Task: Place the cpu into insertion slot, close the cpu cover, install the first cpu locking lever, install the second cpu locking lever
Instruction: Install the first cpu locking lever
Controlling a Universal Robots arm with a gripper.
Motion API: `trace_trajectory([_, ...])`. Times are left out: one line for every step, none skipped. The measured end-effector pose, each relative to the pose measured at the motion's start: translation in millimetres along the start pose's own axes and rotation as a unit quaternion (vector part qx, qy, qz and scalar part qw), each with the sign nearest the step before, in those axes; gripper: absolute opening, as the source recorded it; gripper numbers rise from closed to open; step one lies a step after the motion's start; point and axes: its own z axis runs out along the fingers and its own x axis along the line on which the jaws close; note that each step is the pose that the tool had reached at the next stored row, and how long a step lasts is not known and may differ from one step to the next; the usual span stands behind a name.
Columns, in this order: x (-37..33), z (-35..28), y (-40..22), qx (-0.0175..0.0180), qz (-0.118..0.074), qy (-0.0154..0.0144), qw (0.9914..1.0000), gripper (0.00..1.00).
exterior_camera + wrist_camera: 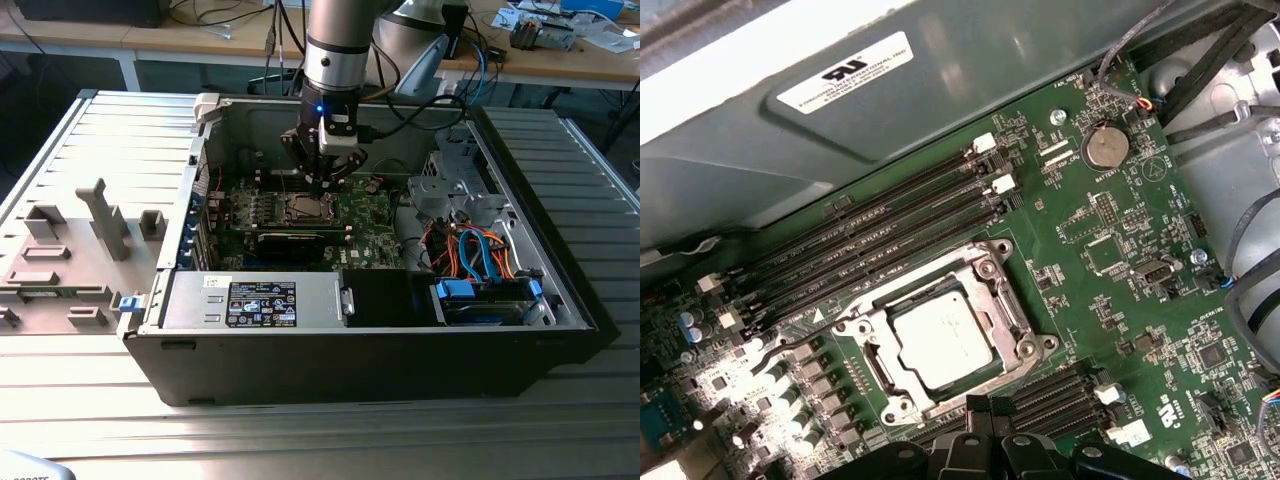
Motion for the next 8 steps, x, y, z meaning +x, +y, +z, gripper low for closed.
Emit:
trace_trajectory([0.0, 0.0, 0.0, 0.0, -0.001, -0.0001, 1.0, 0.11])
trace_trajectory([0.0, 0.0, 0.0, 0.0, -0.002, -0.0002, 1.0, 0.11])
trace_trajectory([0.0, 0.0, 0.0, 0.0, -0.003, -0.0004, 1.0, 0.11])
trace_trajectory([0.0, 0.0, 0.0, -0.0001, -0.004, -0.0005, 0.99999, 0.11])
trace_trajectory([0.0, 0.0, 0.0, -0.0001, -0.005, -0.0007, 0.99999, 0.11])
trace_trajectory([0.0, 0.0, 0.0, -0.0001, -0.006, -0.0008, 0.99998, 0.11])
trace_trajectory([0.0, 0.0, 0.0, -0.0001, -0.007, -0.0009, 0.99997, 0.11])
trace_trajectory([0.0, 0.0, 0.0, -0.0001, -0.008, -0.0011, 0.99997, 0.11])
